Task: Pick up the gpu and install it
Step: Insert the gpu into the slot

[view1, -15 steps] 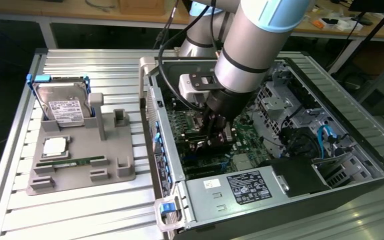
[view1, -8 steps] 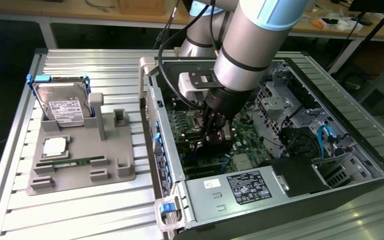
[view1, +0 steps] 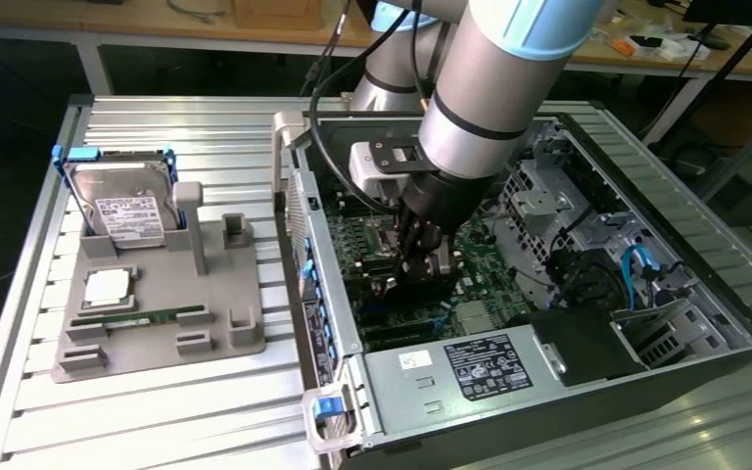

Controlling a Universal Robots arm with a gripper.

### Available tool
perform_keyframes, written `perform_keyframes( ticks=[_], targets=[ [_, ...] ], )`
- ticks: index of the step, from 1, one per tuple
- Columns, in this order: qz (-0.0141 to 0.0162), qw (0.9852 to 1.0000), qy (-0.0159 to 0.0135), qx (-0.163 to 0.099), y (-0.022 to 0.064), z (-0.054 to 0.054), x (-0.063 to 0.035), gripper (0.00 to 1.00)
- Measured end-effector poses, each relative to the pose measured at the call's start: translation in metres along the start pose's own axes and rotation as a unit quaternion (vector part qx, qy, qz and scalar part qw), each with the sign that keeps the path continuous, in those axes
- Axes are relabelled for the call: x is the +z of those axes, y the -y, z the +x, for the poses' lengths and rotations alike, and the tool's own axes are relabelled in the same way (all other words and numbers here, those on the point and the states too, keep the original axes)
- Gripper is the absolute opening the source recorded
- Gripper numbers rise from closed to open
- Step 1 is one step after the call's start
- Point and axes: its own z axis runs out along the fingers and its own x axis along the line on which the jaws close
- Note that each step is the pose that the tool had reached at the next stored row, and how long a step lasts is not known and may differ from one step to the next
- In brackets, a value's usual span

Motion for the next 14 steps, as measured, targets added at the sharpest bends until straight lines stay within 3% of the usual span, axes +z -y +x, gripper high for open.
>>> perform_keyframes(
  ticks=[1, 14],
  targets=[
    [0.0000, 1.0000, 0.0000, 0.000, 0.0000, 0.0000, 0.0000, 0.16],
    [0.0000, 1.0000, 0.0000, 0.000, 0.0002, 0.0002, 0.0046, 0.16]
  ],
)
